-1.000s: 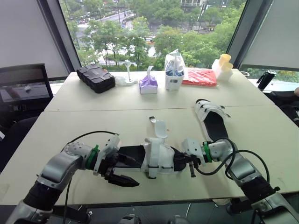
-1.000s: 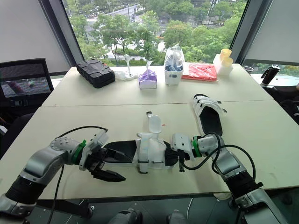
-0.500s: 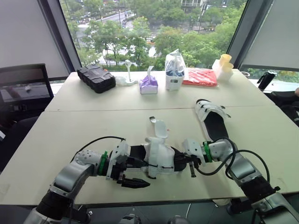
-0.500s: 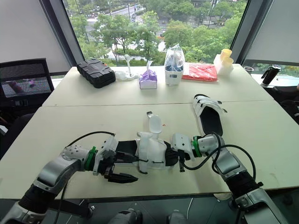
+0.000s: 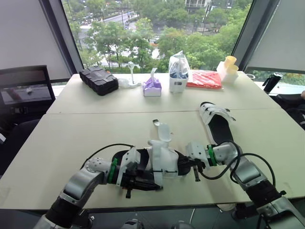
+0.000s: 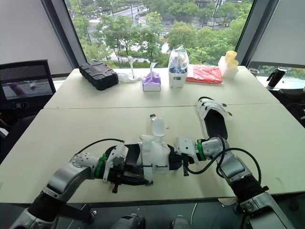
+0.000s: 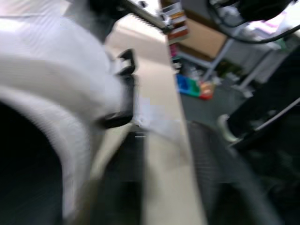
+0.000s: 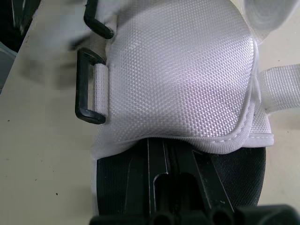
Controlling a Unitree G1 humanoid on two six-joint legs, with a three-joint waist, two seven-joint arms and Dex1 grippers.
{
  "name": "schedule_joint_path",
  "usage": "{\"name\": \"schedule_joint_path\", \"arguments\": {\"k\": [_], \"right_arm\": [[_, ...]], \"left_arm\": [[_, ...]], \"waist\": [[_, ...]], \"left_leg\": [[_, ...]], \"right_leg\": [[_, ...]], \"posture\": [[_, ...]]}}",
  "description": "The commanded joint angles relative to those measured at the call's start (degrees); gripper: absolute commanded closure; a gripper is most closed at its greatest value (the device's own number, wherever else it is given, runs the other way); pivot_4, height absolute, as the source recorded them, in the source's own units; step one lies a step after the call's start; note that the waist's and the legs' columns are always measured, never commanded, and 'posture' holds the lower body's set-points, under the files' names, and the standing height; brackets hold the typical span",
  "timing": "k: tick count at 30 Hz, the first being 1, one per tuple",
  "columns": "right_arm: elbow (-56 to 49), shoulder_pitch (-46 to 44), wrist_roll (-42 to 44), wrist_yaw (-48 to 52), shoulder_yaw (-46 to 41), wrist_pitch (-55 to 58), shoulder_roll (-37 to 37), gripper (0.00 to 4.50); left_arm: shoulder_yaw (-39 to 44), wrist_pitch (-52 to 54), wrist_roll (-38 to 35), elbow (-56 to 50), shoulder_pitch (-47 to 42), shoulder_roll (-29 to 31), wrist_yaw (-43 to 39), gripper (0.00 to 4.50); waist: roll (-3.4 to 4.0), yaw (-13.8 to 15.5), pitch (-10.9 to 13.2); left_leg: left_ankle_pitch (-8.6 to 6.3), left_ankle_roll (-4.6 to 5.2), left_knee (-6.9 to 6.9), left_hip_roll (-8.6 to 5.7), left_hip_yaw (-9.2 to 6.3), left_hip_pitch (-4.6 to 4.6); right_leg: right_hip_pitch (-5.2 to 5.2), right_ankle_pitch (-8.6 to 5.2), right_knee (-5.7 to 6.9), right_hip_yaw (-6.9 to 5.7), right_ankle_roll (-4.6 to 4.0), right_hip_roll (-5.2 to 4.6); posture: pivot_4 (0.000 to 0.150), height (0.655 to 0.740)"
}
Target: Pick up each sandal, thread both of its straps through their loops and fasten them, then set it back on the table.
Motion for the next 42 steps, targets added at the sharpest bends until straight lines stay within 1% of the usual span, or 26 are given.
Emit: {"name": "schedule_joint_path", "arguments": {"k": [1, 5, 6, 7, 8, 12, 18, 25, 26, 29, 32, 40, 42], "right_arm": [[2.8, 1.8, -3.6, 0.0, 2.5, 1.7, -0.5, 4.50], [2.7, 1.8, -3.6, -0.2, 2.4, 1.7, -0.4, 4.50], [2.8, 1.7, -3.6, -0.2, 2.5, 1.6, -0.4, 4.50], [2.9, 1.7, -3.6, -0.2, 2.5, 1.7, -0.3, 4.50], [2.9, 1.7, -3.6, -0.3, 2.5, 1.7, -0.3, 4.50], [3.0, 1.7, -3.7, -0.3, 2.4, 1.5, -0.5, 4.50], [3.1, 1.7, -3.7, -0.4, 2.5, 1.5, -0.5, 4.50], [3.2, 1.5, -3.7, -0.3, 2.5, 1.4, -0.5, 4.50], [3.3, 1.5, -3.7, -0.2, 2.5, 1.3, -0.5, 4.50], [3.6, 1.3, -3.8, -0.2, 2.6, 1.1, -0.5, 4.50], [4.0, 1.2, -3.9, -0.1, 2.7, 0.8, -0.5, 4.50], [4.6, 0.7, -4.1, -0.4, 2.9, 0.5, 0.1, 4.50], [4.8, 0.6, -4.2, -0.4, 2.8, 0.3, 0.1, 4.50]], "left_arm": [[2.1, 1.2, -2.8, -2.3, -0.3, 0.3, 0.3, 3.62], [1.0, 0.2, -1.6, -1.6, -0.3, 0.5, 0.5, 3.62], [0.7, -0.1, -1.4, -1.5, -0.4, 0.4, 0.5, 4.06], [0.6, 0.0, -1.5, -1.6, -0.4, 0.4, 0.6, 4.21], [0.5, 0.3, -1.8, -2.1, -0.3, 0.5, 0.5, 4.48], [0.2, 4.5, -4.3, -4.9, 0.7, 2.9, -0.9, 4.48], [-0.3, 6.8, -5.6, -7.6, 3.4, 6.3, -2.2, 4.48], [3.4, 10.6, -12.5, -11.2, 4.5, 9.7, -4.6, 4.48], [3.8, 10.7, -13.2, -12.2, 4.6, 11.0, -5.7, 4.48], [3.2, 9.5, -12.8, -14.4, 5.3, 15.4, -9.3, 4.48], [2.1, 6.7, -11.5, -14.8, 6.4, 17.4, -11.3, 4.48], [5.7, 9.0, -17.2, -15.1, 2.2, 17.6, -12.4, 4.48], [7.2, 11.0, -20.1, -15.3, 0.1, 17.4, -12.0, 4.48]], "waist": [[0.00, 0.1, 0.0], [0.00, 0.0, 0.0], [0.00, 0.0, 0.0], [0.00, 0.0, 0.0], [0.00, 0.0, 0.0], [0.00, 0.0, 0.0], [0.01, 0.0, 0.0], [0.02, -0.1, 0.0], [0.01, -0.1, 0.0], [0.03, -0.1, 0.0], [0.06, -0.2, 0.0], [0.05, -0.5, 0.0], [0.04, -0.5, 0.0]], "left_leg": [[0.00, 0.00, 0.00, 0.00, -0.01, 0.00], [0.00, 0.00, 0.01, 0.00, 0.00, 0.00], [0.00, 0.00, 0.01, 0.00, -0.01, 0.00], [0.00, 0.00, 0.01, 0.00, -0.01, 0.00], [0.00, 0.00, 0.01, 0.00, -0.01, 0.00], [0.00, 0.00, 0.00, 0.00, -0.01, -0.01], [-0.01, 0.00, -0.04, 0.01, -0.01, -0.01], [-0.01, 0.00, -0.08, 0.04, -0.01, -0.02], [-0.01, 0.00, -0.08, 0.04, -0.01, -0.02], [-0.01, 0.00, -0.10, 0.05, 0.00, -0.03], [-0.01, 0.00, -0.14, 0.05, 0.00, -0.03], [-0.02, 0.01, -0.22, 0.08, 0.00, -0.05], [-0.02, 0.01, -0.27, 0.08, 0.01, -0.06]], "right_leg": [[0.00, 0.00, 0.00, -0.01, 0.00, 0.00], [0.02, 0.00, -0.01, -0.01, 0.00, 0.00], [0.02, 0.00, -0.01, -0.01, 0.00, 0.00], [0.02, 0.00, -0.01, -0.01, 0.00, 0.00], [0.02, 0.00, -0.01, -0.01, 0.00, 0.00], [0.01, 0.00, -0.01, -0.01, -0.01, 0.00], [0.01, -0.02, -0.05, 0.00, -0.03, -0.01], [0.01, -0.06, -0.08, 0.01, -0.09, -0.02], [0.00, -0.06, -0.09, 0.01, -0.09, -0.02], [-0.02, -0.06, -0.11, 0.01, -0.11, -0.02], [-0.01, -0.06, -0.21, 0.01, -0.12, -0.02], [0.00, -0.06, -0.32, 0.00, -0.12, -0.02], [-0.03, -0.06, -0.35, 0.00, -0.13, -0.02]], "posture": [[0.150, 0.7400], [0.150, 0.7400], [0.150, 0.7400], [0.150, 0.7400], [0.150, 0.7400], [0.150, 0.7400], [0.150, 0.7400], [0.150, 0.7400], [0.150, 0.7400], [0.150, 0.7400], [0.150, 0.7400], [0.150, 0.7400], [0.150, 0.7400]]}}
